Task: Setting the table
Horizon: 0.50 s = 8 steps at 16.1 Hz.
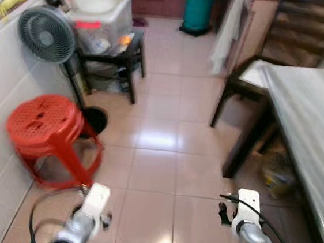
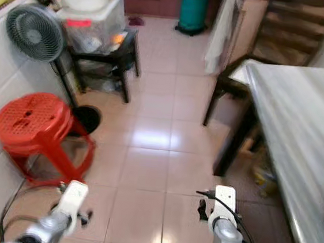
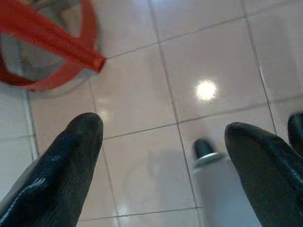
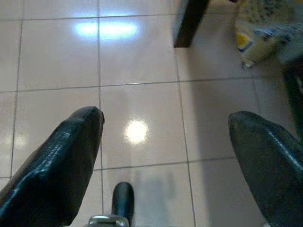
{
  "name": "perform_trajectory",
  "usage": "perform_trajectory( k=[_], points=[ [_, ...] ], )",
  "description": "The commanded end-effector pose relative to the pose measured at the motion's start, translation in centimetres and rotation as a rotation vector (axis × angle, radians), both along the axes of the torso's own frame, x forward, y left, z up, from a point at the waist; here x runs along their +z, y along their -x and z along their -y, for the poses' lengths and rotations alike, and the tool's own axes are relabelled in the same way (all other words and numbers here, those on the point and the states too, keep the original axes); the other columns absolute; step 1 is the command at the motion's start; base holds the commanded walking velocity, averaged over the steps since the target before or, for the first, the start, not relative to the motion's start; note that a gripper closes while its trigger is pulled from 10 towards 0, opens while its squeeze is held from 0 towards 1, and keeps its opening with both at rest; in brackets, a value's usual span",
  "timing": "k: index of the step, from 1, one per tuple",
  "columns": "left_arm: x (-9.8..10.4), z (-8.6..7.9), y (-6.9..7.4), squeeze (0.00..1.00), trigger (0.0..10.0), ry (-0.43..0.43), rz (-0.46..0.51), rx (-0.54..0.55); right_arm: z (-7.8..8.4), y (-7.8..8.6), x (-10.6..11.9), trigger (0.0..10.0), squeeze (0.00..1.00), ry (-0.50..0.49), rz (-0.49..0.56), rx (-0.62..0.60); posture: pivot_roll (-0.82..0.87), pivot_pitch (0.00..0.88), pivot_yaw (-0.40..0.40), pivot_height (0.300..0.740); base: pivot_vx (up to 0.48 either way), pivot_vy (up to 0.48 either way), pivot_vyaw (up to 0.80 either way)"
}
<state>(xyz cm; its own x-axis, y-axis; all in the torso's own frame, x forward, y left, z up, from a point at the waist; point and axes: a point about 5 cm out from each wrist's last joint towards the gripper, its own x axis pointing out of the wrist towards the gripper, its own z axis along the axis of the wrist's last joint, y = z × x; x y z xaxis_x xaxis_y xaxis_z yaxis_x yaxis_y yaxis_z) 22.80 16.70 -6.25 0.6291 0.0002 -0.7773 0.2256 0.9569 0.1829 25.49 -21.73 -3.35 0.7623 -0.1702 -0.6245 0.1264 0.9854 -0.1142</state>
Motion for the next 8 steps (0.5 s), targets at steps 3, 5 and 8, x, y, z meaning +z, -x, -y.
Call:
perform_trajectory(
  k=[3, 5, 8],
  points=[
    [0.00, -1.32, 0.19, 0.00, 10.0, -0.040, -0.007, 0.012, -0.31, 0.24, -0.28, 10.0, 0.00, -0.014, -0.011, -0.009, -0.26, 0.135, 0.049, 0.740, 0.000, 0.480, 0.00],
    [-0.01, -1.34, 0.20, 0.00, 10.0, -0.043, -0.007, 0.011, -0.36, 0.15, -0.22, 10.0, 0.00, -0.013, -0.010, -0.004, -0.26, 0.135, 0.049, 0.740, 0.000, 0.480, 0.00],
    [-0.04, -1.37, 0.26, 0.00, 10.0, -0.048, -0.009, 0.006, -0.31, 0.14, -0.21, 10.0, 0.00, -0.013, -0.010, -0.005, -0.26, 0.134, 0.050, 0.740, 0.000, 0.480, 0.00]
  ],
)
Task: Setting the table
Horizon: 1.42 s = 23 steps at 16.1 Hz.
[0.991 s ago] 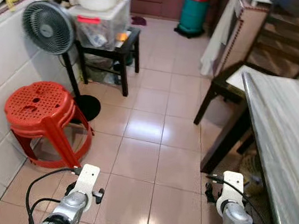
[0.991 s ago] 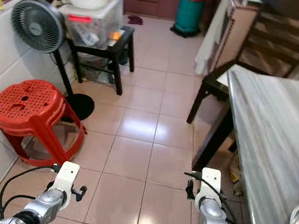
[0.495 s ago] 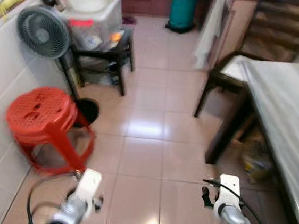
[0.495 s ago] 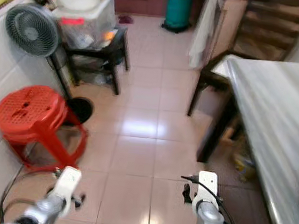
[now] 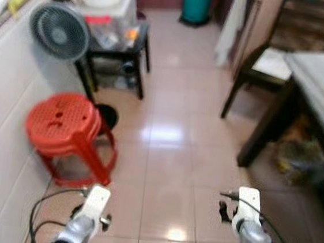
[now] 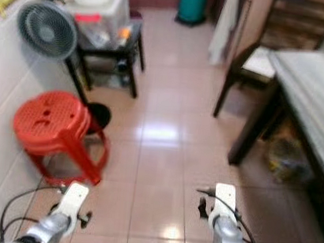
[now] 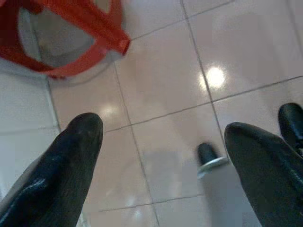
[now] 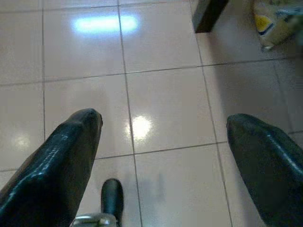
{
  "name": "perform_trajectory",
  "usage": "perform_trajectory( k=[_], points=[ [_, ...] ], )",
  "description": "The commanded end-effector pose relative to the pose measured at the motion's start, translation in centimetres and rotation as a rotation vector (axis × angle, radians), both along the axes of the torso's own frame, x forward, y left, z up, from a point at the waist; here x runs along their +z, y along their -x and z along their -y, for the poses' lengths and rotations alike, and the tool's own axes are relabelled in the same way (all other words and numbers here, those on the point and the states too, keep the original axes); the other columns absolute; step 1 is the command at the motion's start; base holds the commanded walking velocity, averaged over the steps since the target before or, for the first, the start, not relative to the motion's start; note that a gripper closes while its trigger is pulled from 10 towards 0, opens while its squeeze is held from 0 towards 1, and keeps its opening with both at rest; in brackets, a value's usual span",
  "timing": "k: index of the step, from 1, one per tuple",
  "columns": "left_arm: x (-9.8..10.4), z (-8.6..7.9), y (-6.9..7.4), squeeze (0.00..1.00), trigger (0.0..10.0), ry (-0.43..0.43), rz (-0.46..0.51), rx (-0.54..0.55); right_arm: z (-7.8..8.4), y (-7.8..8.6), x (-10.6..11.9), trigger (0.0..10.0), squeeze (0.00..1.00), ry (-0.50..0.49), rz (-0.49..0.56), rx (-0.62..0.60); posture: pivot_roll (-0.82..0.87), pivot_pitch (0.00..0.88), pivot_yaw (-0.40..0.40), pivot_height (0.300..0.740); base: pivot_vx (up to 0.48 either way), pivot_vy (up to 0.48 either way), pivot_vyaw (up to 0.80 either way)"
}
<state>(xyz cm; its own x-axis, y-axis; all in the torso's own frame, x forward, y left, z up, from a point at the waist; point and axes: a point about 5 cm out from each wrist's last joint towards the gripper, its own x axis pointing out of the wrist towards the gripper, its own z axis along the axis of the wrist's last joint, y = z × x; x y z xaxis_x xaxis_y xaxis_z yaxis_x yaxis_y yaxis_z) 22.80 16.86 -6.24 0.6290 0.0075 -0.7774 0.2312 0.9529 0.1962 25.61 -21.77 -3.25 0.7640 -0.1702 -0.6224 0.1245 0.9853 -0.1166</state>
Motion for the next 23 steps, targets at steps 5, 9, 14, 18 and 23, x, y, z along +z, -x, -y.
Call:
perform_trajectory(
  k=[5, 9, 14, 18, 23],
  points=[
    [0.0, -1.3, 0.2, 0.00, 10.0, -0.035, 0.014, 0.007, -0.3, 0.3, -0.3, 10.0, 0.00, -0.017, -0.015, -0.001, -0.26, 0.132, 0.048, 0.740, 0.000, 0.267, 0.00],
    [-0.1, -1.9, 0.5, 0.00, 10.0, -0.034, 0.008, 0.048, -0.4, 0.2, -0.3, 10.0, 0.00, -0.013, -0.015, 0.014, -0.27, 0.134, 0.049, 0.740, 0.000, 0.000, 0.00],
    [-0.1, -2.2, 0.6, 0.00, 10.0, -0.038, 0.008, 0.050, -0.7, 0.2, -0.3, 10.0, 0.00, -0.006, -0.013, 0.037, -0.27, 0.138, 0.050, 0.740, 0.000, 0.000, 0.47],
    [0.0, -2.3, 0.5, 0.00, 10.0, -0.048, 0.009, 0.039, -0.7, 0.2, -0.3, 10.0, 0.00, -0.003, -0.014, 0.045, -0.27, 0.138, 0.050, 0.740, 0.000, 0.000, 0.80],
    [0.0, -2.0, 0.4, 0.00, 10.0, -0.036, 0.011, 0.024, -0.7, 0.4, -0.4, 10.0, 0.00, -0.012, -0.021, 0.035, -0.28, 0.142, 0.052, 0.740, 0.171, 0.000, 0.30]
  ],
)
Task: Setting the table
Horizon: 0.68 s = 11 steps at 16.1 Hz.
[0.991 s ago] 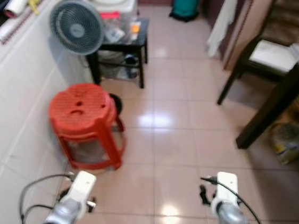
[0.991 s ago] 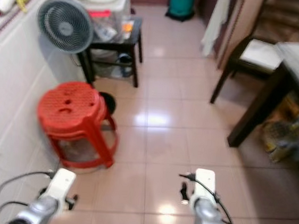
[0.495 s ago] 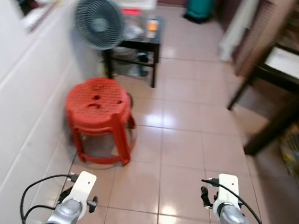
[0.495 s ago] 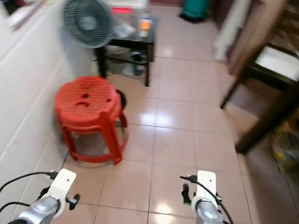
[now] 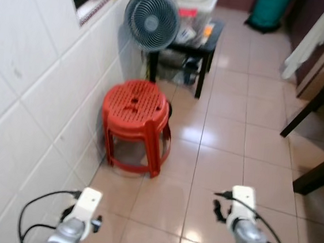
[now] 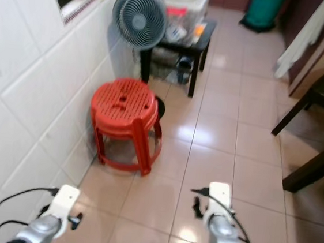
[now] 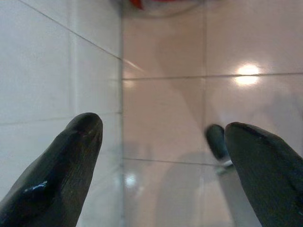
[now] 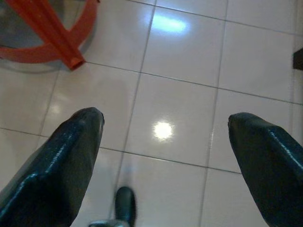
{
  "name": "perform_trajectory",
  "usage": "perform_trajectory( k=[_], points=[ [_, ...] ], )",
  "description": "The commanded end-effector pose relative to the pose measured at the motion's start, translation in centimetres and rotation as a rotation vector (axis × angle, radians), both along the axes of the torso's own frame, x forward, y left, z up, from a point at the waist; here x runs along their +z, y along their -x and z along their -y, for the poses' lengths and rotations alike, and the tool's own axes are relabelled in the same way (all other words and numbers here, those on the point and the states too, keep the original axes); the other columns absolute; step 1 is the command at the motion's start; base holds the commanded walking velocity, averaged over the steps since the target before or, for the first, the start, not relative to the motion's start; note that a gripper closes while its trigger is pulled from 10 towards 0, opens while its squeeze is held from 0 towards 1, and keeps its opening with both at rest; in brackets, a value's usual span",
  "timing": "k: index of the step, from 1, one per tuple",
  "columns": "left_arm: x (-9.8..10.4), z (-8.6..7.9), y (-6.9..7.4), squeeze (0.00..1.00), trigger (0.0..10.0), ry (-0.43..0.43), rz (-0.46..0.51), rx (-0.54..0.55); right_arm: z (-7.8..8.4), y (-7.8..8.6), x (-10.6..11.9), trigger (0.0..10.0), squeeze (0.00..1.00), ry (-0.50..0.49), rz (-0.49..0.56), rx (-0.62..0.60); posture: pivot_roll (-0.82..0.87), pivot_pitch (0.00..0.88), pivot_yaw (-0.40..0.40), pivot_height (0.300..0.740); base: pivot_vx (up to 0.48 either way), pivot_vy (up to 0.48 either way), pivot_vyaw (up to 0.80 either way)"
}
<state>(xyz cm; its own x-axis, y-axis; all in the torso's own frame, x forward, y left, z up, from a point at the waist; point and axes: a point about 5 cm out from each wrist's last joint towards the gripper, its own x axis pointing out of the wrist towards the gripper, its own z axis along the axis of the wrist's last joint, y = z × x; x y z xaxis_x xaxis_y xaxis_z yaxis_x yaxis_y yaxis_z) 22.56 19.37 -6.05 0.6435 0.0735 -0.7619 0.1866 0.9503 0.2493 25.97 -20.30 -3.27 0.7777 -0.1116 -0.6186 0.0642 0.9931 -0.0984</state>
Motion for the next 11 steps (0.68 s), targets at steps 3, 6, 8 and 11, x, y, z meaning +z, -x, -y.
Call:
perform_trajectory(
  k=[3, 6, 8, 11],
  points=[
    [-0.17, 0.57, 0.13, 0.00, 10.0, 0.015, -0.011, -0.024, 0.85, 0.89, -0.58, 10.0, 0.00, 0.001, -0.041, -0.042, -0.28, 0.142, 0.051, 0.740, 0.320, 0.000, -0.15],
    [-0.19, 0.57, 0.18, 0.00, 10.0, 0.014, -0.013, -0.031, 0.86, 0.97, -0.63, 10.0, 0.00, -0.004, -0.041, -0.048, -0.28, 0.144, 0.053, 0.740, 0.324, 0.000, -0.47],
    [-0.27, 0.60, 0.30, 0.00, 10.0, 0.010, -0.019, -0.042, 0.85, 0.96, -0.63, 10.0, 0.00, -0.008, -0.041, -0.050, -0.28, 0.145, 0.054, 0.740, 0.309, 0.000, 0.00],
    [-0.29, 0.60, 0.36, 0.00, 10.0, 0.017, -0.012, -0.036, 0.88, 1.01, -0.67, 10.0, 0.00, -0.012, -0.043, -0.054, -0.28, 0.147, 0.050, 0.740, 0.102, 0.000, 0.00]
  ],
)
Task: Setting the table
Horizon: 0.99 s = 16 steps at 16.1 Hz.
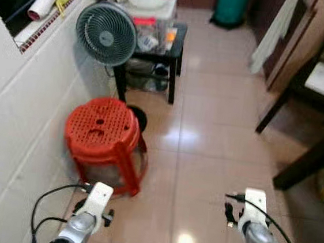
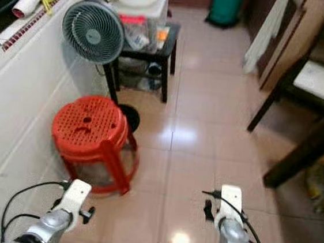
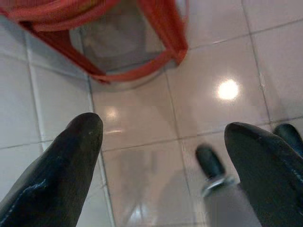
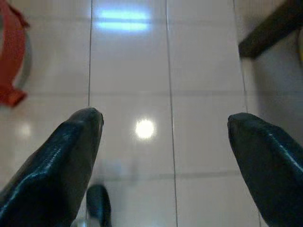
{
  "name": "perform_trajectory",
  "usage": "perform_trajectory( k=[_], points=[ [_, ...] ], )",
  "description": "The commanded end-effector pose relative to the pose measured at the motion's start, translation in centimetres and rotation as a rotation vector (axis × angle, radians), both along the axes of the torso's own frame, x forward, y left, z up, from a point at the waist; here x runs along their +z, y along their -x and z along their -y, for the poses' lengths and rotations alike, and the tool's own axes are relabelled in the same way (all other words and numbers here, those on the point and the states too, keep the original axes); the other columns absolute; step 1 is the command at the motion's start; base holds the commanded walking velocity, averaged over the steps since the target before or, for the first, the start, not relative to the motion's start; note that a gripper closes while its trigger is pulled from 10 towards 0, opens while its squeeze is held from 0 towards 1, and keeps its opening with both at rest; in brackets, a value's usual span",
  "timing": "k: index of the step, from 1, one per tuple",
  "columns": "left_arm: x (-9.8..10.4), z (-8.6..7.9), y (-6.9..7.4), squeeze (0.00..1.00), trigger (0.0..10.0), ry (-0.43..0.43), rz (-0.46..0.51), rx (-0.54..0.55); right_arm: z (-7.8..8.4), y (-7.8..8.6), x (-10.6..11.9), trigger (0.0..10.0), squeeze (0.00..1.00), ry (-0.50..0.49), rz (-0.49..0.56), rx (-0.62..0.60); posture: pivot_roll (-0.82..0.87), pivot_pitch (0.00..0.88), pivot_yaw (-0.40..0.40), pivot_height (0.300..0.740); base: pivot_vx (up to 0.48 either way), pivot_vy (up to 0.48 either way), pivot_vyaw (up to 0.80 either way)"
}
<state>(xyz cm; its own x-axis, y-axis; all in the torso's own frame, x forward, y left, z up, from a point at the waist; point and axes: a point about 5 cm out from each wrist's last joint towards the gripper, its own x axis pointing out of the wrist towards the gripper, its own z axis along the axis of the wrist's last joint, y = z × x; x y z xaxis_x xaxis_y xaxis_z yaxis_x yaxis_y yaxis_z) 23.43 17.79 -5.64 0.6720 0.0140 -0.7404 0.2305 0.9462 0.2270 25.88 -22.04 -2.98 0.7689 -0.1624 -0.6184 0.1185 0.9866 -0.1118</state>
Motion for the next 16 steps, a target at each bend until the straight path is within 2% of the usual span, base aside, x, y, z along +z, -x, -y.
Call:
perform_trajectory(
  k=[1, 7, 13, 16],
  points=[
    [-0.7, -1.0, 1.3, 0.00, 10.0, -0.016, -0.046, 0.031, -0.9, 0.9, -1.0, 10.0, 0.00, -0.028, -0.042, 0.000, -0.28, 0.147, 0.050, 0.740, 0.000, 0.000, 0.00],
    [-1.1, -1.0, 1.9, 0.00, 10.0, -0.038, -0.062, 0.053, -0.9, 1.0, -1.1, 10.0, 0.00, -0.028, -0.068, 0.027, -0.26, 0.128, 0.008, 0.740, 0.000, 0.000, 0.00],
    [-1.2, -0.9, 2.1, 0.00, 10.0, -0.025, -0.050, 0.156, -1.7, 0.6, -1.0, 10.0, 0.00, -0.005, -0.118, 0.154, -0.19, 0.083, -0.086, 0.740, 0.000, 0.000, 0.00],
    [-1.3, -1.5, 2.3, 0.00, 10.0, -0.033, -0.052, 0.171, -1.7, 0.6, -1.0, 10.0, 0.00, -0.039, -0.118, 0.126, -0.18, 0.075, -0.084, 0.740, 0.000, 0.000, 0.00]
  ],
)
